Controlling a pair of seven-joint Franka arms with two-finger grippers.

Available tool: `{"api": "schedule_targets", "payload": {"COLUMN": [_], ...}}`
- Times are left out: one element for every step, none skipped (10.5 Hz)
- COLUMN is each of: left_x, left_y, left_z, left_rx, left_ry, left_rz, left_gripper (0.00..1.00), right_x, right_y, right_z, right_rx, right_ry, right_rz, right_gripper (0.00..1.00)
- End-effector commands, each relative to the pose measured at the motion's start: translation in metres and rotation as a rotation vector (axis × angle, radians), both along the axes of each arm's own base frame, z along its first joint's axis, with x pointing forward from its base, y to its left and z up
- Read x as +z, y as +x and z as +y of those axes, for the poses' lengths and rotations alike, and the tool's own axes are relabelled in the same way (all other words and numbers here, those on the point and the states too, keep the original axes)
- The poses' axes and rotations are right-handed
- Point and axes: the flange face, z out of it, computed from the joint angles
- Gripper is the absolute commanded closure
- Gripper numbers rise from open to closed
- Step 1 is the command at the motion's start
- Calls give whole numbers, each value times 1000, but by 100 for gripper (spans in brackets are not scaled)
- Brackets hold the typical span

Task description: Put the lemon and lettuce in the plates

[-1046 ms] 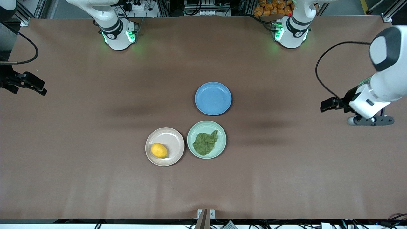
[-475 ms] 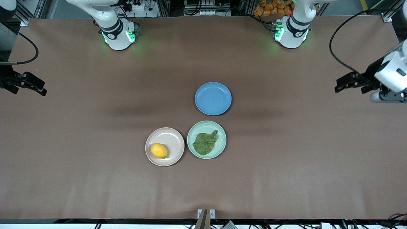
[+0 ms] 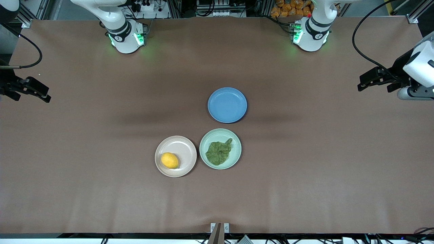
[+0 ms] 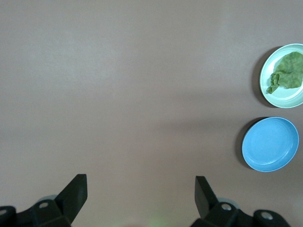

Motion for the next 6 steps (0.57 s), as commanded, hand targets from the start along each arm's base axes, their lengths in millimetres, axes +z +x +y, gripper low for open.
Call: {"api": "schedule_targets", "payload": {"left_x": [-10, -18, -25, -40, -45, -49], "left_y": [6, 11, 14, 22, 25, 28], "left_z": [6, 9, 9, 9, 10, 13], "left_rx": [13, 13, 15, 15, 20, 22], "left_ry": [16, 16, 12, 17, 14, 19], "left_rz": [6, 19, 30, 52, 55, 61], "left_gripper": [0, 0, 0, 0, 0, 0], "right_x": [2, 1, 1, 0, 0, -1], "right_y": [-8, -9, -9, -10, -10, -11], "right_z": [-1, 1, 1, 0, 0, 0], "right_rx": [92, 93, 86, 79, 79, 79], "right_ry": [-14, 5, 42, 61, 63, 64], "right_rz": [0, 5, 8, 12, 15, 20], "right_gripper": [0, 0, 0, 0, 0, 0]}}
